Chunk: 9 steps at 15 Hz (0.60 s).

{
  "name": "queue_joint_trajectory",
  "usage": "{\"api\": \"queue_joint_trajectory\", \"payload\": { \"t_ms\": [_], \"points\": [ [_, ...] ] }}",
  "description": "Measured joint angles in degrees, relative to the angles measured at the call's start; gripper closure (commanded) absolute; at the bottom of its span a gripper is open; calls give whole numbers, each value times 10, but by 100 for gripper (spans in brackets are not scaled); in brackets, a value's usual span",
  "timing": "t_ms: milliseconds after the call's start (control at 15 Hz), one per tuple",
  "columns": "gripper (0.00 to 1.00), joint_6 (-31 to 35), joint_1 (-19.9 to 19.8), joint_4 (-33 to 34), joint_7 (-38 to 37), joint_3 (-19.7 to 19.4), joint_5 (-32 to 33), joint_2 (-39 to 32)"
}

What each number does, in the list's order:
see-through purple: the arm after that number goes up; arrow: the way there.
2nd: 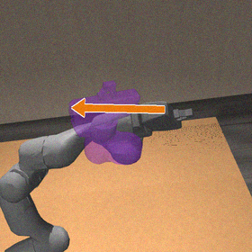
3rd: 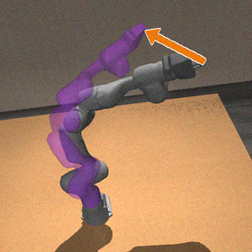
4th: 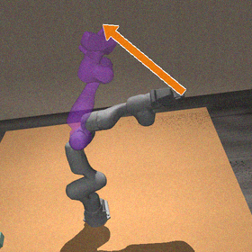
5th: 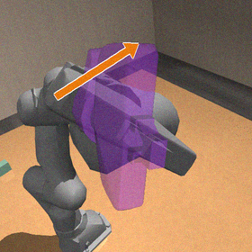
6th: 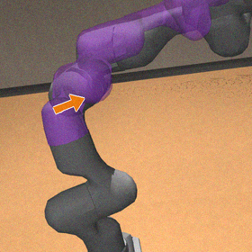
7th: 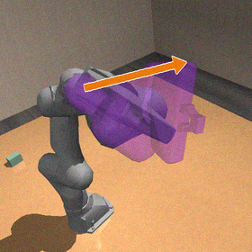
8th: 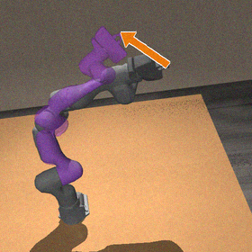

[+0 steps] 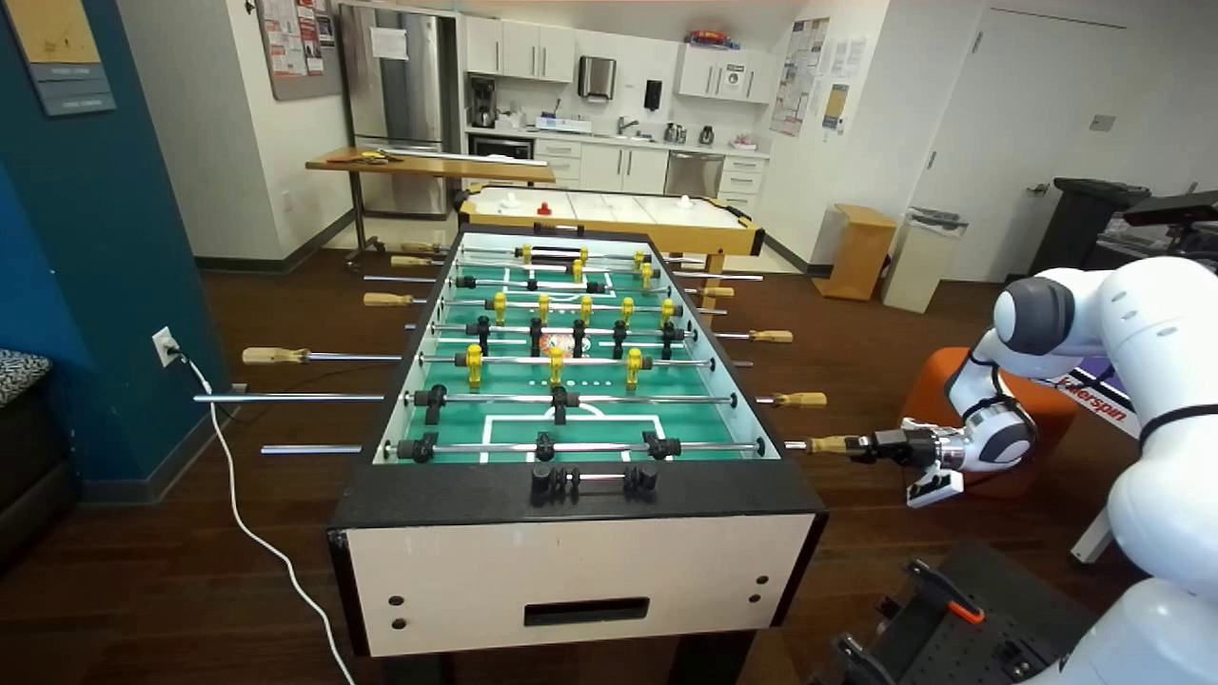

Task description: Twist the first rod of the foosball table

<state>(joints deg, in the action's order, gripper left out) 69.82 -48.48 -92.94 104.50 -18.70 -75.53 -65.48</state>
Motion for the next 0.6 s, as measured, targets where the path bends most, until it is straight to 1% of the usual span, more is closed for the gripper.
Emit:
{"api": "queue_joint_trajectory", "payload": {
  "t_ms": [67, 267, 333, 600],
  "points": [
    [27, 4, 0, -2, 16, 0, -2, 1],
    [2, 35, 0, -17, 47, -2, -18, 13],
    [0, 47, 0, -23, 51, -4, -25, 19],
    [0, 102, 0, -53, 52, -13, -37, 54]
  ]
}}
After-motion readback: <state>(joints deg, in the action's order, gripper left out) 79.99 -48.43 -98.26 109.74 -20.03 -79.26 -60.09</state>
